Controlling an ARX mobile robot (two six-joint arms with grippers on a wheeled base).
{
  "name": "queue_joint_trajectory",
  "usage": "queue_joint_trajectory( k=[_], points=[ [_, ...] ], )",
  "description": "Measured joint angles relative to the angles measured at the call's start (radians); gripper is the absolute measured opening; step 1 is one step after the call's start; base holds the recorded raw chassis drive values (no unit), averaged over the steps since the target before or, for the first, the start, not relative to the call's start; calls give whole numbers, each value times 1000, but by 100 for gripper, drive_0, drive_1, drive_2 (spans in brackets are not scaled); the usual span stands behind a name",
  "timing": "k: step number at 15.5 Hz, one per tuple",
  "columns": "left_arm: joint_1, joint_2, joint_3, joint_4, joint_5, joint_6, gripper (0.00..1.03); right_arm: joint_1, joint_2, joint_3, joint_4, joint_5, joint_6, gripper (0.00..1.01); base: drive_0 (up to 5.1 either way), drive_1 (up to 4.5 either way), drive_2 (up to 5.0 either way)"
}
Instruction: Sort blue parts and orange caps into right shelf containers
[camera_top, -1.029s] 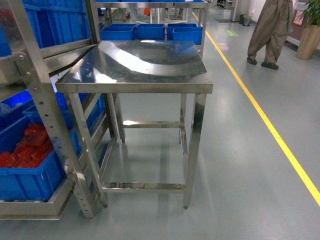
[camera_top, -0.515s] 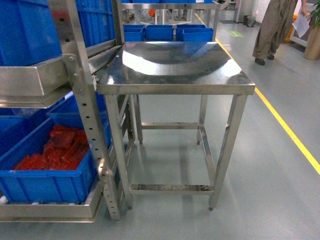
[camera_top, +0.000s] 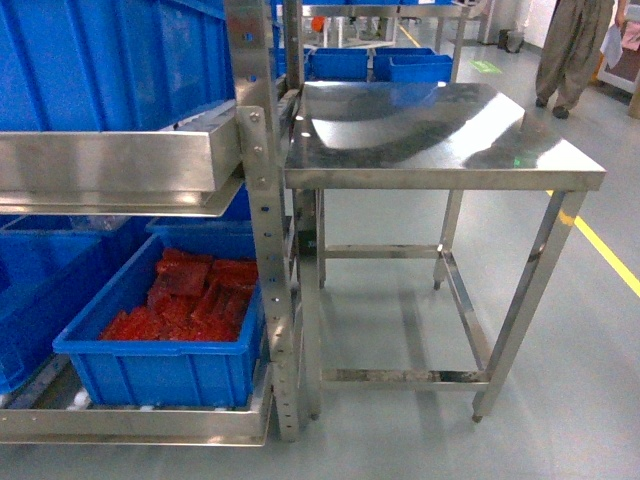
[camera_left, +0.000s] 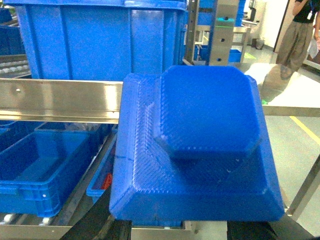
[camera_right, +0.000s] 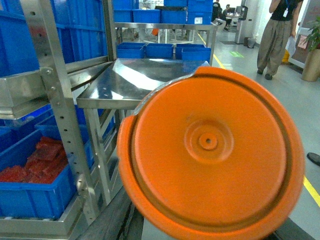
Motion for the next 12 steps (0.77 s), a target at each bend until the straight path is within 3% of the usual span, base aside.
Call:
queue_joint_trajectory(
  k=[12],
  points=[
    [0,0,0,-1,0,0,42,0,0,0,-2,0,0,40,-502,235,235]
  ],
)
